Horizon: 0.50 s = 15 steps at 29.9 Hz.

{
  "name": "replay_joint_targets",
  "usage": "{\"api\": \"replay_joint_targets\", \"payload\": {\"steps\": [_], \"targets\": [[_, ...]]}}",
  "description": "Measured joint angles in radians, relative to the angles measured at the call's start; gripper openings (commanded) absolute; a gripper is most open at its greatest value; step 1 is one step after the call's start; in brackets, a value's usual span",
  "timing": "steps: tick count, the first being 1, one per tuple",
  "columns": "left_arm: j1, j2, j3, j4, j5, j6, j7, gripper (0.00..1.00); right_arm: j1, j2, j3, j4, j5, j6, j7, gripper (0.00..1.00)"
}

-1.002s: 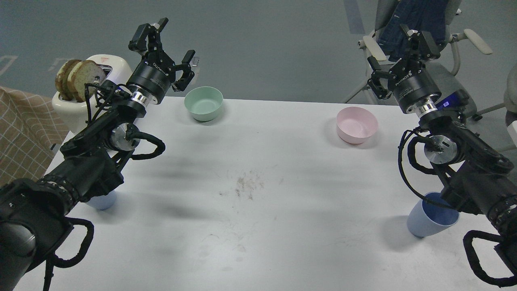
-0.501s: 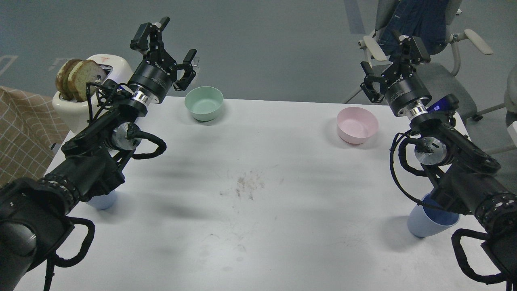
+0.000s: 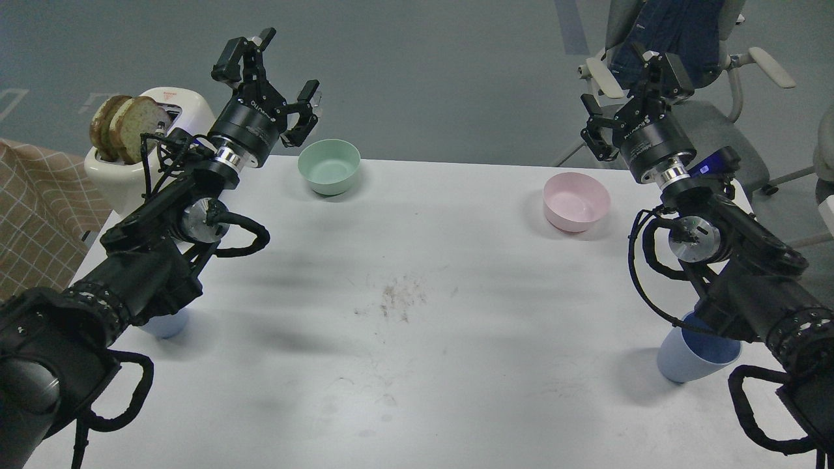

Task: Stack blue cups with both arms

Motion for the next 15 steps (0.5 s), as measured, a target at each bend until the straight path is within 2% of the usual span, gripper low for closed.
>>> {"api": "replay_joint_targets", "payload": {"steps": [15], "targets": [[0.003, -0.005, 0.001, -0.002, 0.007, 0.0, 0.0, 0.98, 0.0, 0.0, 0.0, 0.003, -0.001, 0.0, 0.0, 1.0]]}}
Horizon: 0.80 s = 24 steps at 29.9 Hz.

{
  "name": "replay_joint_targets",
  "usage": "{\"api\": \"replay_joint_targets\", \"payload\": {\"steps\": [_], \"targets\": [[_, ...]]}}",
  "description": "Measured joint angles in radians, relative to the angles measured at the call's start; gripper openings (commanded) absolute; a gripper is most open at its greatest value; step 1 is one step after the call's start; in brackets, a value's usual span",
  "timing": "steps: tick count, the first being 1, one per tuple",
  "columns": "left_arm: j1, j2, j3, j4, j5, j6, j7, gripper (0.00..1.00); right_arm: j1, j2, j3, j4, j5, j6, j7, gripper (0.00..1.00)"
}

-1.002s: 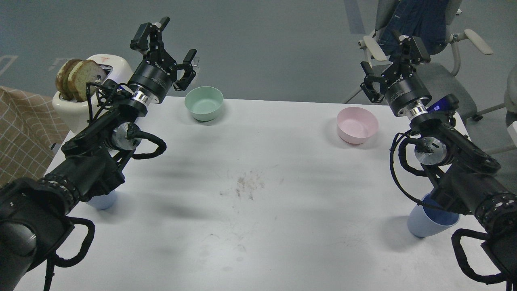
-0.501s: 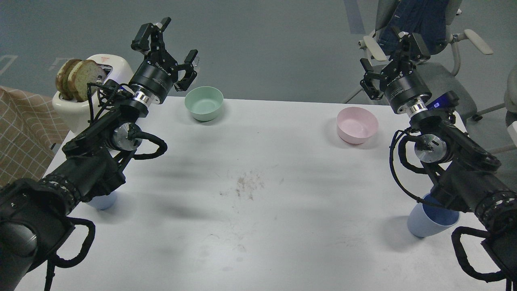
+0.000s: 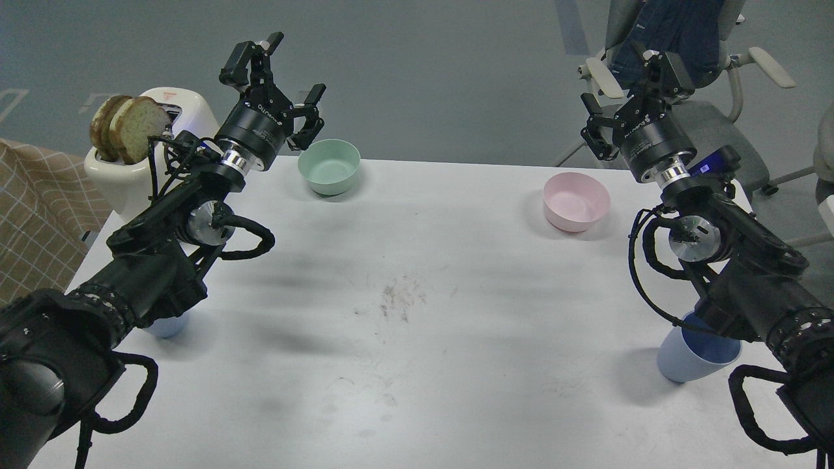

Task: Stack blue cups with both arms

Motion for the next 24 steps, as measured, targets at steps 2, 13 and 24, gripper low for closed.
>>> {"api": "replay_joint_targets", "payload": {"steps": [2, 13, 24], "targets": [[0.0, 0.0, 0.001, -0.004, 0.001, 0.0, 0.0, 0.98, 0.0, 0.0, 0.0, 0.0, 0.0, 0.0, 0.0, 1.0], [0.0, -0.004, 0.001, -0.017, 0.003, 0.0, 0.0, 0.98, 0.01, 0.002, 0.0, 0.0, -0.002, 0.0, 0.0, 1.0], [-0.08, 0.165, 0.047, -0.156, 0.208, 0.0, 0.0, 0.98, 0.018, 0.0, -0.003, -0.005, -0.01, 0.0, 0.0, 1.0]]}}
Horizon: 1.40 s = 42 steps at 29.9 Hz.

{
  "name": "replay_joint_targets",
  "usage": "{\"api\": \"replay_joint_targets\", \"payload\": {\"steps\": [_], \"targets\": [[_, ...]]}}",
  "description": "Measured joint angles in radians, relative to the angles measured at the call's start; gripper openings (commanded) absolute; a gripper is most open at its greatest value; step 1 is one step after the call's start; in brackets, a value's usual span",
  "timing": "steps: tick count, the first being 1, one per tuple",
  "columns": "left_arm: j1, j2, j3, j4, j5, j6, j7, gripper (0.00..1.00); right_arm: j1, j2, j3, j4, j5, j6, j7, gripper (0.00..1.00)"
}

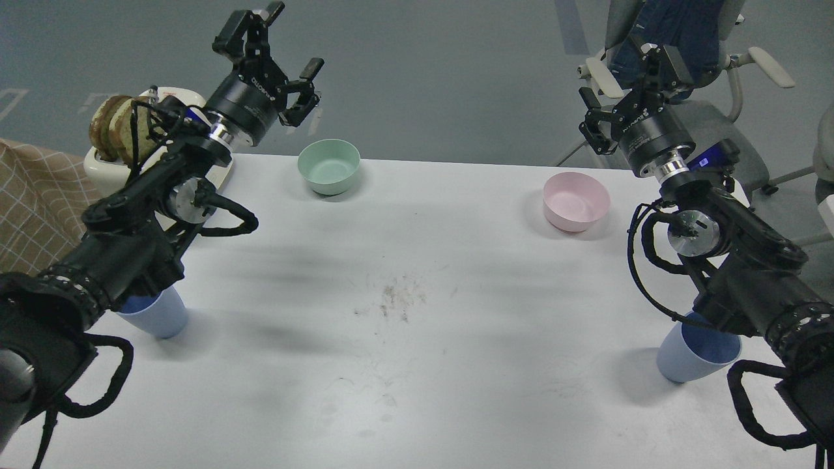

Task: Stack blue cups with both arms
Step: 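Reach the left gripper down and grasp the nearby blue cup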

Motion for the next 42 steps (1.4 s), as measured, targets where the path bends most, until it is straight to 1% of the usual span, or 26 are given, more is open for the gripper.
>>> {"api": "replay_joint_targets", "payload": {"steps": [2, 7, 11, 13, 15, 17, 20, 23, 25, 27, 33, 38, 39, 40, 42], "targets": [[-0.013, 0.094, 0.014, -0.09, 0.113, 0.0, 0.0, 0.98, 0.004, -0.006, -0.005, -0.001, -0.001, 0.0, 0.0, 1.0], [-0.004, 0.429, 0.025, -0.424, 0.495, 0.0, 0.0, 0.98, 0.013, -0.019, -0.019, -0.001, -0.002, 0.0, 0.0, 1.0], [0.06, 0.722, 0.029, -0.686, 0.755, 0.0, 0.0, 0.98, 0.014, -0.021, -0.02, -0.001, -0.004, 0.0, 0.0, 1.0], [0.104, 0.848, 0.033, -0.791, 0.845, 0.0, 0.0, 0.98, 0.014, -0.021, -0.024, -0.001, -0.005, 0.0, 0.0, 1.0], [0.144, 0.94, 0.049, -0.863, 0.908, 0.004, 0.0, 0.98, 0.014, -0.021, -0.034, -0.001, -0.005, 0.0, 0.0, 1.0], [0.189, 1.028, 0.112, -0.918, 0.972, 0.057, 0.0, 0.98, 0.014, -0.022, -0.054, -0.001, -0.005, 0.0, 0.0, 1.0], [0.217, 1.113, 0.262, -0.945, 1.075, 0.195, 0.0, 0.98, 0.009, -0.027, -0.072, 0.0, -0.005, 0.0, 0.0, 1.0], [0.221, 1.136, 0.375, -0.944, 1.212, 0.312, 0.0, 0.98, 0.006, -0.039, -0.077, 0.005, -0.004, 0.0, 0.0, 1.0], [0.222, 1.133, 0.401, -0.934, 1.252, 0.342, 0.0, 0.98, 0.005, -0.042, -0.078, 0.009, -0.004, 0.0, 0.0, 1.0], [0.224, 1.116, 0.412, -0.915, 1.265, 0.351, -0.001, 0.98, 0.003, -0.043, -0.078, 0.011, -0.004, 0.0, 0.0, 1.0], [0.226, 1.003, 0.484, -0.765, 1.268, 0.354, 0.0, 0.98, -0.005, -0.041, -0.079, 0.013, -0.003, 0.0, 0.0, 1.0], [0.226, 0.943, 0.518, -0.685, 1.265, 0.355, 0.0, 0.95, -0.011, -0.041, -0.079, 0.014, -0.003, 0.0, 0.0, 1.0], [0.226, 0.932, 0.523, -0.667, 1.265, 0.356, 0.0, 0.94, -0.011, -0.042, -0.079, 0.014, -0.003, 0.0, 0.0, 1.0], [0.226, 0.923, 0.526, -0.651, 1.265, 0.356, 0.0, 0.89, -0.011, -0.043, -0.079, 0.014, -0.003, 0.0, 0.0, 1.0], [0.226, 0.903, 0.529, -0.615, 1.265, 0.357, 0.0, 0.84, -0.011, -0.045, -0.078, 0.016, -0.003, 0.0, 0.0, 1.0]]}}
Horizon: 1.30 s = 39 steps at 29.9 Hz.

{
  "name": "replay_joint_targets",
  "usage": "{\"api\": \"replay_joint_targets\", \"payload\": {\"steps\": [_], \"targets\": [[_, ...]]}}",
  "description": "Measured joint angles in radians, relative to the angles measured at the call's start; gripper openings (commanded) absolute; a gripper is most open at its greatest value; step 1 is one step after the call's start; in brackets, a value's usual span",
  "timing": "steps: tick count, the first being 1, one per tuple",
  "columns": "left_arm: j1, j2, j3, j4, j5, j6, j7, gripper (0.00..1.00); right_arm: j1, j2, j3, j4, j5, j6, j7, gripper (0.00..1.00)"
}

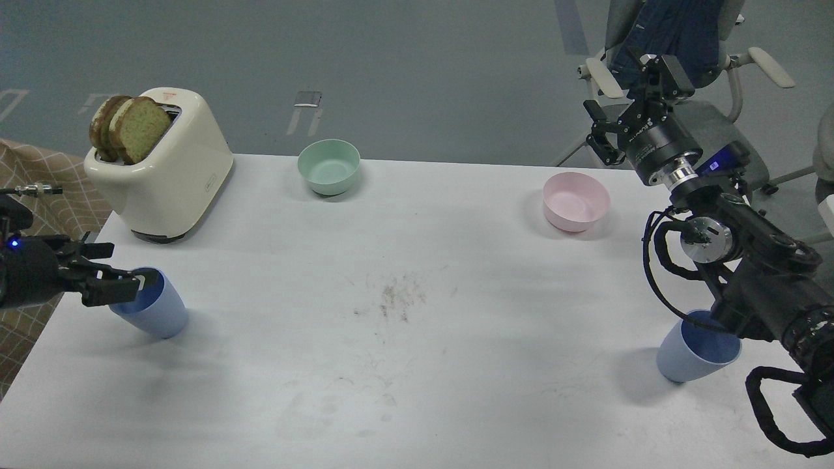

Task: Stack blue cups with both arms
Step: 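Reach the left gripper down and grasp the nearby blue cup, then carry the blue cup with the left gripper to the table center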

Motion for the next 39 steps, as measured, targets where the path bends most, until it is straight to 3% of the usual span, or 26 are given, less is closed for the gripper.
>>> {"api": "replay_joint_targets", "payload": {"steps": [2, 7, 8, 10, 11, 31, 36, 39], "targets": [[0.0, -0.019, 0.004, 0.027, 0.0, 0.0, 0.0, 0.78, 0.0, 0.0, 0.0, 0.001, 0.0, 0.0, 0.0, 1.0], [0.002, -0.047, 0.038, 0.066, 0.0, 0.004, 0.0, 0.44, -0.014, -0.003, 0.0, 0.002, 0.0, 0.0, 0.0, 1.0], [0.003, -0.05, 0.044, 0.07, 0.0, 0.006, 0.0, 0.24, -0.016, -0.004, 0.0, 0.002, 0.0, 0.0, 0.0, 1.0], [0.012, -0.053, 0.048, 0.073, -0.002, 0.007, 0.0, 0.04, -0.022, -0.006, 0.0, 0.003, 0.0, 0.0, 0.0, 1.0], [0.016, -0.053, 0.049, 0.074, -0.004, 0.009, 0.0, 0.0, -0.024, -0.008, 0.0, 0.004, 0.0, 0.0, 0.0, 1.0], [0.021, -0.025, 0.041, 0.054, 0.007, 0.123, 0.0, 0.0, -0.014, -0.026, 0.001, 0.017, 0.0, 0.0, 0.0, 1.0], [-0.166, 0.017, 0.03, -0.066, 0.006, 0.109, 0.0, 0.0, 0.064, -0.064, 0.001, 0.029, 0.0, 0.0, 0.0, 1.0], [-0.29, 0.0, 0.03, -0.135, 0.008, 0.057, 0.0, 0.0, 0.133, -0.075, -0.003, 0.03, 0.0, 0.0, 0.0, 1.0]]}}
